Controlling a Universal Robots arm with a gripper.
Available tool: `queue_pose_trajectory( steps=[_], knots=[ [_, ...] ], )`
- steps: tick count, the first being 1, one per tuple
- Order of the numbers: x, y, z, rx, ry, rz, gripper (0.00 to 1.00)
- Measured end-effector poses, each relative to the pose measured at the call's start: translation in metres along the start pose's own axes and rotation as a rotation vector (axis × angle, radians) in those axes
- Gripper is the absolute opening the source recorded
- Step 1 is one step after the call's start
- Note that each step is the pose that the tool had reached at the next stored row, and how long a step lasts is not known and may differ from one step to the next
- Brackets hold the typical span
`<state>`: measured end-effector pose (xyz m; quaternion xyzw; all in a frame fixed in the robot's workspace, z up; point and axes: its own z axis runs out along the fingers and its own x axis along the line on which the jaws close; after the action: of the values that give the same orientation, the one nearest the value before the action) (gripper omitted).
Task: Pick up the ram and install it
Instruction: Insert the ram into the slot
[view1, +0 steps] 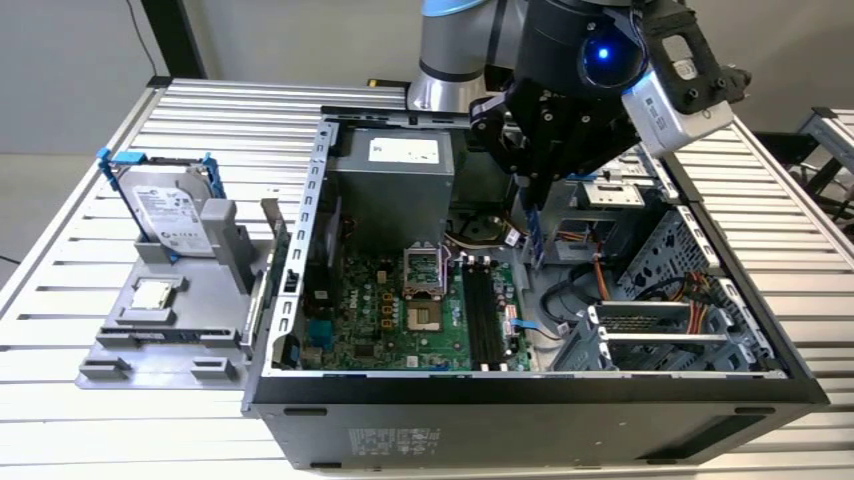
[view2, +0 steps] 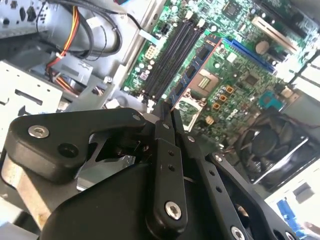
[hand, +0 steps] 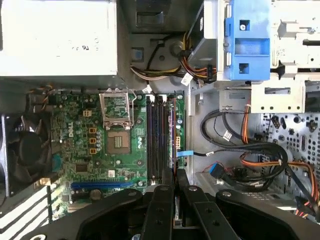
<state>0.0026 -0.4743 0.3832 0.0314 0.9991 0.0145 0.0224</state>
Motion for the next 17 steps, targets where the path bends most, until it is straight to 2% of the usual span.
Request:
queue_pose_trajectory(
  steps=[7,9,17],
  knots=[
    [0.0001,-0.0002,0.0016,0.0017,0.0008,0.005,0.0],
    [0.0002,-0.0003,0.003,0.0017,0.0031,0.003,0.0],
    [0.0008,-0.0006,0.0167,0.0014,0.0036,-0.007,0.0]
  ],
)
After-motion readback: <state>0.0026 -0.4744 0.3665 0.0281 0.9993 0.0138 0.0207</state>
